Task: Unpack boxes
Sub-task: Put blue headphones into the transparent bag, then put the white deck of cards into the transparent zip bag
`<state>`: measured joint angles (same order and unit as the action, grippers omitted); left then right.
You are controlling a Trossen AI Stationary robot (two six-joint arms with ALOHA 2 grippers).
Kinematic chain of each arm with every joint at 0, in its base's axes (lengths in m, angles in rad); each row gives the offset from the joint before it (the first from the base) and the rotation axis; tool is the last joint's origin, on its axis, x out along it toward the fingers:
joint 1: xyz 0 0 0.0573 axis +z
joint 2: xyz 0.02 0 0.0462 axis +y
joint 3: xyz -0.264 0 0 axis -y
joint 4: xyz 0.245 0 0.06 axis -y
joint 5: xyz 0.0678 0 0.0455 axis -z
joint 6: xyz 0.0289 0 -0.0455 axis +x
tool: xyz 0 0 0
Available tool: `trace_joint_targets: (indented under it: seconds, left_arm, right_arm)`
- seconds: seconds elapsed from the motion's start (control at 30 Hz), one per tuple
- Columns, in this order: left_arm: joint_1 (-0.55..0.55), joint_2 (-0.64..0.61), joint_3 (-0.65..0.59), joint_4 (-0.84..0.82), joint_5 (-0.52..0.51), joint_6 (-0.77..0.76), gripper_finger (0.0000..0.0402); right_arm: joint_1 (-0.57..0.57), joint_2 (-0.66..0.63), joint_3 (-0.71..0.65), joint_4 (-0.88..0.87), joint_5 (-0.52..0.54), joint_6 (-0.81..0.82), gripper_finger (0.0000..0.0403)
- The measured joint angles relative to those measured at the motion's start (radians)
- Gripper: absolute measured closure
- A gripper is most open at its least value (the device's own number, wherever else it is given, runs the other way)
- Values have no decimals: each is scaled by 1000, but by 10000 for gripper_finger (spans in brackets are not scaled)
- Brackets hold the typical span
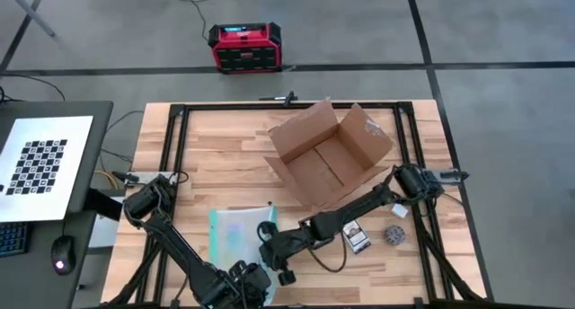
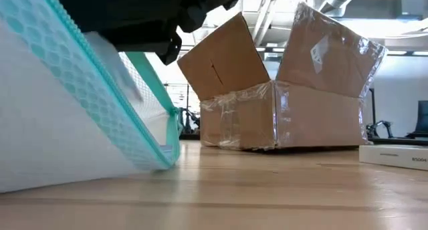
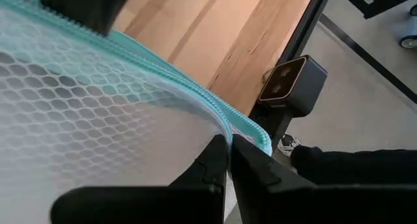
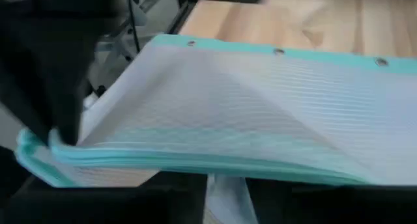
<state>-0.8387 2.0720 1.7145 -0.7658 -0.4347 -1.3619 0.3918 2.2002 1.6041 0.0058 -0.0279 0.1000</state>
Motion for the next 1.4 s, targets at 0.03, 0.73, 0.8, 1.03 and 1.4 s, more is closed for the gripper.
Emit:
trace_joint_targets:
  seconds: [0.03, 0.73, 0.8, 1.03, 1.4]
  left_arm:
    - [0, 0, 0, 0, 0, -1, 402]
    - [-2, 0, 0, -5, 2, -22, 402]
    - [-2, 0, 0, -4, 2, -25, 402]
    - [-2, 0, 0, -2, 2, -33, 402]
    - [-2, 0, 0, -2, 3, -27, 402]
  right_arm:
    - [-4, 0, 2, -4, -1, 16, 305]
    - [149, -343, -50, -944, 155, 218, 138]
    - [182, -390, -100, -997, 216, 297, 138]
    - [226, -534, -396, -880, 244, 591, 138]
    - [234, -565, -646, -746, 243, 781, 138]
